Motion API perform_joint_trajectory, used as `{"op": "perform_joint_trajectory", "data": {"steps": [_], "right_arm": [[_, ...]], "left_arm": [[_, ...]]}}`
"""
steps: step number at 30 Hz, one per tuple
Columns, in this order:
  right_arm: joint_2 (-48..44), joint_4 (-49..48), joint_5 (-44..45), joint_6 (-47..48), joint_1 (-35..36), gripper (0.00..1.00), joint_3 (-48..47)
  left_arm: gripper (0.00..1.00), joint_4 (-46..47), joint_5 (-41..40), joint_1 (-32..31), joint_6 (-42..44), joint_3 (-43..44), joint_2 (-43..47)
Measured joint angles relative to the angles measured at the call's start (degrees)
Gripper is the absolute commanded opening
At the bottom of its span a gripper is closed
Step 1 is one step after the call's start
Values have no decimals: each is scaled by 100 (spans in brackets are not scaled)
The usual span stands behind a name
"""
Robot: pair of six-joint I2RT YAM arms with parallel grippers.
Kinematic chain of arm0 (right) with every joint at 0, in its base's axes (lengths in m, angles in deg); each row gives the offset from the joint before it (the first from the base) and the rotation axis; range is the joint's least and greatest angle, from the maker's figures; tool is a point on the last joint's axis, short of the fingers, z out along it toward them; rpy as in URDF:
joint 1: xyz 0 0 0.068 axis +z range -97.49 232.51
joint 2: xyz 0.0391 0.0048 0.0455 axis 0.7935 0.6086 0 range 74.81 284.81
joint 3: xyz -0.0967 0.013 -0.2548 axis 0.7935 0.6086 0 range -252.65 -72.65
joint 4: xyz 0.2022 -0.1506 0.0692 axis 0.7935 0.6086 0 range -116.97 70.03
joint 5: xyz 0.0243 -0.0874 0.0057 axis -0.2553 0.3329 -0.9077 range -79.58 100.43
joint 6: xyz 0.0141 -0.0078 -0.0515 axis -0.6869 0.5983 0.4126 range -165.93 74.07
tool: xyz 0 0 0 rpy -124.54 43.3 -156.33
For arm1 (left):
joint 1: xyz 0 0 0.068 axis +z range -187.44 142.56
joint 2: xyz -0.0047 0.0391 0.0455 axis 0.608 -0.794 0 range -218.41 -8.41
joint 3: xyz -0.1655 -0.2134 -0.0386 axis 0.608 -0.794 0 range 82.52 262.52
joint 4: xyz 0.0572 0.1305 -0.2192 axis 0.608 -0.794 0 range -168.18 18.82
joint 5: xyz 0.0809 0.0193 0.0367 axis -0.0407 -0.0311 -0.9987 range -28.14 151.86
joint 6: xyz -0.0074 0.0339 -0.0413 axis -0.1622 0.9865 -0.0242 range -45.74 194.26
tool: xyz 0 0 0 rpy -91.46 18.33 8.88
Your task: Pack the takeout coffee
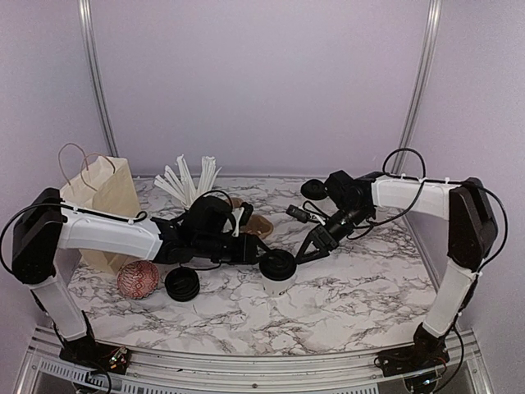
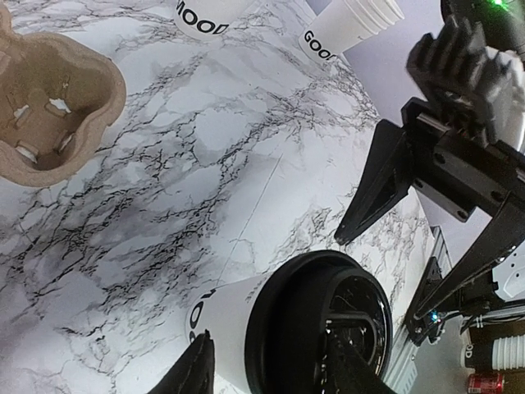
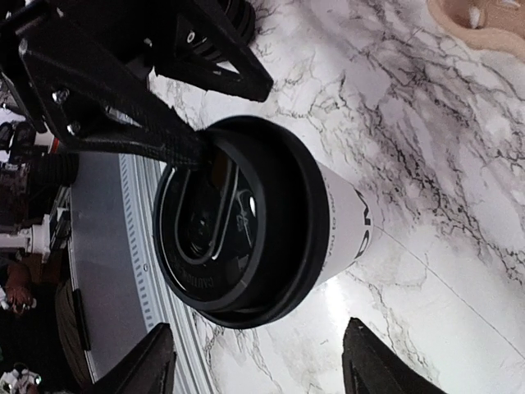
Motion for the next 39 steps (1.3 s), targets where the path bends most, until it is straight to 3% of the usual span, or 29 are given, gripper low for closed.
{"op": "perform_joint_trajectory", "data": {"steps": [2,7,21,39], "right_arm": [[-184,4,24,61,0,79,-7],[-378,0,186,98,76,98,57],[70,-17,968,20,669,98,-155],[466,-140,1425,-413,649,91,-199]], "left_arm": [[69,-116,-74,0,20,0,118],[70,-205,-212,0,144,0,378],[55,-94,9,0,219,28,-55],[50,184,61,28,46,-24,-131]]}}
